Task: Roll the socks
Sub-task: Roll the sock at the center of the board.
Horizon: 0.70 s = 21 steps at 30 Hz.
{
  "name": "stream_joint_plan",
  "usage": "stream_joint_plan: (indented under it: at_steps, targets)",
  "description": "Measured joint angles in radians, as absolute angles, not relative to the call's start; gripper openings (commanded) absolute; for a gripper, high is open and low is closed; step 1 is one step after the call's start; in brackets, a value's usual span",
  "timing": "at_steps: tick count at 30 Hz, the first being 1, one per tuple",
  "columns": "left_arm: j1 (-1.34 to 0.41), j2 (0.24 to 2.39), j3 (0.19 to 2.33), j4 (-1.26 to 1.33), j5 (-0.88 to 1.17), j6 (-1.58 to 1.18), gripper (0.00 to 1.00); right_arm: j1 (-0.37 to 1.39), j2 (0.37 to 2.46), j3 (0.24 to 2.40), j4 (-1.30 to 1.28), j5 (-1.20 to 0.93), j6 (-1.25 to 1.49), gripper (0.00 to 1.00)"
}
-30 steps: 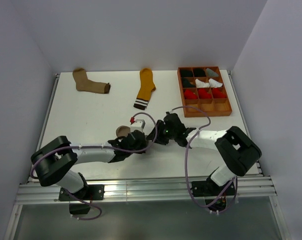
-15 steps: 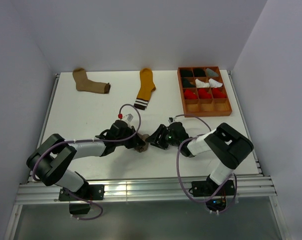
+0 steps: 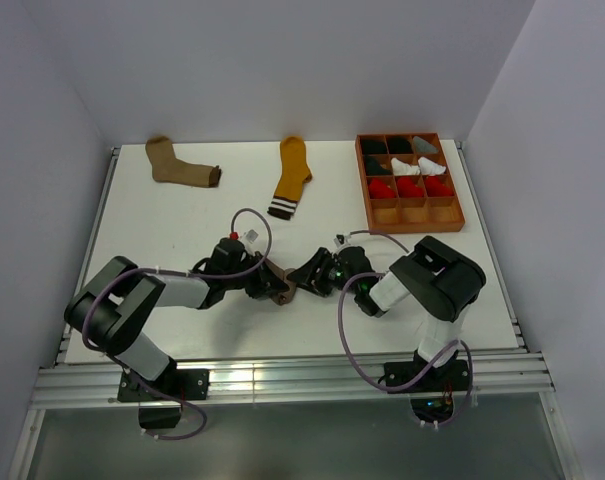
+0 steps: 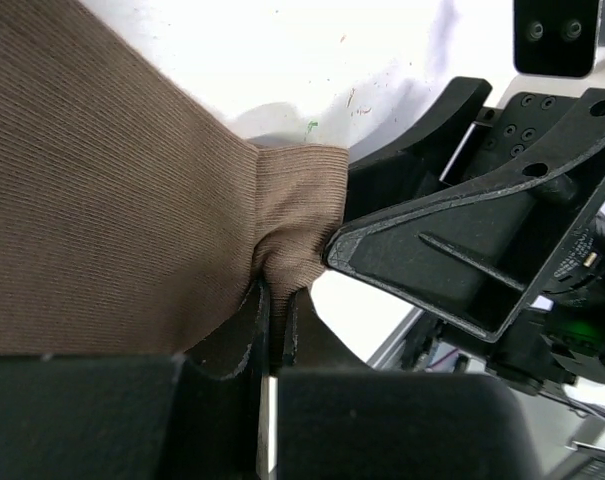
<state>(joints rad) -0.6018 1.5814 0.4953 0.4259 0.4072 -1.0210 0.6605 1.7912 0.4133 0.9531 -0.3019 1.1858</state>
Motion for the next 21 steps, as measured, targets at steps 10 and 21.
stream_joint_plan:
  at_steps: [10,21]
  targets:
    - [-0.566,1.627,0.494,0.473,0.472,-1.042,0.15,0.654,1.829,0.448,0.941,-0.335,1.153,0.12]
    - [-0.663,1.422,0.540,0.173,0.127,-0.931,0.48,0.659,1.732,0.737,0.322,-0.271,0.976,0.00]
